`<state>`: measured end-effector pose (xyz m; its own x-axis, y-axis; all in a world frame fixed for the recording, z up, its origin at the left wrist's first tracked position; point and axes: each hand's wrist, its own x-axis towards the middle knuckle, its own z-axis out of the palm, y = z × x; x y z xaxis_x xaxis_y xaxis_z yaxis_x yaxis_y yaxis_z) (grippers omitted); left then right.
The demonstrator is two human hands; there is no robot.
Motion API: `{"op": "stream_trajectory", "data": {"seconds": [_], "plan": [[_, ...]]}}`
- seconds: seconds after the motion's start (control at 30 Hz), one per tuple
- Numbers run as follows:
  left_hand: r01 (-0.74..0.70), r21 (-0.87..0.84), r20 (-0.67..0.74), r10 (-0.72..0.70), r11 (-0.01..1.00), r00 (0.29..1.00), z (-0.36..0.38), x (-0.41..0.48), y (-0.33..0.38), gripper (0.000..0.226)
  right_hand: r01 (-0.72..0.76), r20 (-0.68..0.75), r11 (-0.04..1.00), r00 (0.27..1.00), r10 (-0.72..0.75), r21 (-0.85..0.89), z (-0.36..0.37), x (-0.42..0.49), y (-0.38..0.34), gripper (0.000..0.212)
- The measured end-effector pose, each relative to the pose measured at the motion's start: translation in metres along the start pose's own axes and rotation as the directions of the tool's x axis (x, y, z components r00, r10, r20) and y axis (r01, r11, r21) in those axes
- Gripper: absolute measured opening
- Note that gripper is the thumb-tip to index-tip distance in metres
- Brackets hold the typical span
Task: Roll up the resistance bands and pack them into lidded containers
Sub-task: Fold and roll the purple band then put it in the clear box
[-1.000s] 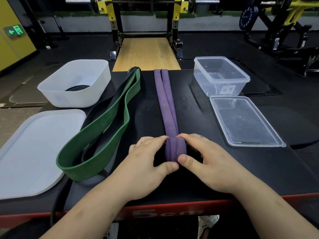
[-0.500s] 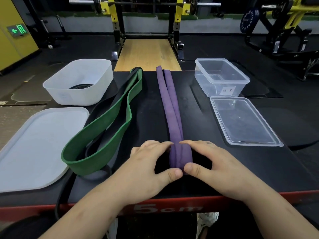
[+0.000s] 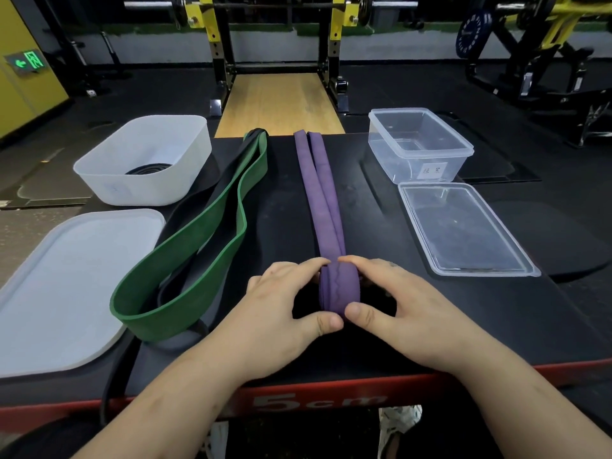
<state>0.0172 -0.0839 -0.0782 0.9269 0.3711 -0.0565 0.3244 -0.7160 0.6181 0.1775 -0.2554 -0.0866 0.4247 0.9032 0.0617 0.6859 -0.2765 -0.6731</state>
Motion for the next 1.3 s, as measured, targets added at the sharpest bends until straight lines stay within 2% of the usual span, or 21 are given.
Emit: {"op": "stream_trajectory", "data": {"seconds": [0.1, 0.33, 0.57, 0.73, 0.8, 0.87, 0.93, 1.0, 1.13, 1.3], "plan": [[-0.026, 0.037, -0.024, 0.027, 0.999, 0.999, -0.001, 0.003, 0.002, 0.077, -0.034, 0.028, 0.999, 0.999, 0.034, 0.011, -0.002, 0.0, 0.002, 0.086], [0.02, 0.013, 0.003, -0.02, 1.0, 1.0, 0.0, 0.004, 0.0, 0.085, -0.015, -0.022, 1.0, 1.0, 0.015, 0.016, 0.0, 0.002, 0.001, 0.074], [-0.059, 0.02, -0.009, 0.059, 0.998, 0.998, 0.002, -0.009, 0.001, 0.077, -0.001, 0.007, 0.999, 1.0, 0.0, 0.042, -0.003, -0.009, -0.002, 0.074], [-0.089, 0.002, 0.016, 0.089, 0.996, 0.996, 0.0, 0.001, -0.001, 0.075, -0.034, 0.03, 0.999, 0.999, 0.033, 0.034, -0.004, -0.013, 0.002, 0.091], [-0.076, -0.006, 0.034, 0.076, 0.997, 0.997, -0.001, 0.001, -0.002, 0.073, -0.034, 0.034, 0.999, 0.999, 0.033, 0.011, -0.003, -0.014, 0.001, 0.087], [-0.074, -0.007, 0.049, 0.074, 0.997, 0.996, -0.001, 0.0, -0.003, 0.074, -0.011, 0.013, 1.0, 1.0, 0.01, 0.006, -0.003, -0.012, -0.002, 0.074], [-0.051, -0.011, 0.058, 0.051, 0.999, 0.997, -0.001, -0.001, -0.003, 0.08, 0.004, 0.001, 1.0, 1.0, -0.004, 0.021, -0.003, -0.008, -0.006, 0.058], [-0.026, -0.001, 0.049, 0.026, 1.0, 0.998, 0.0, 0.0, -0.003, 0.086, 0.004, -0.002, 1.0, 1.0, -0.004, 0.021, -0.003, -0.006, -0.005, 0.051], [0.003, 0.04, 0.005, -0.004, 0.999, 1.0, 0.002, 0.002, 0.001, 0.081, -0.036, 0.017, 0.998, 0.999, 0.035, 0.048, -0.003, -0.006, 0.003, 0.083], [0.016, 0.016, 0.017, -0.016, 1.0, 1.0, 0.002, 0.005, 0.003, 0.085, -0.037, -0.014, 0.999, 0.999, 0.038, 0.036, -0.003, 0.001, 0.004, 0.078]]}}
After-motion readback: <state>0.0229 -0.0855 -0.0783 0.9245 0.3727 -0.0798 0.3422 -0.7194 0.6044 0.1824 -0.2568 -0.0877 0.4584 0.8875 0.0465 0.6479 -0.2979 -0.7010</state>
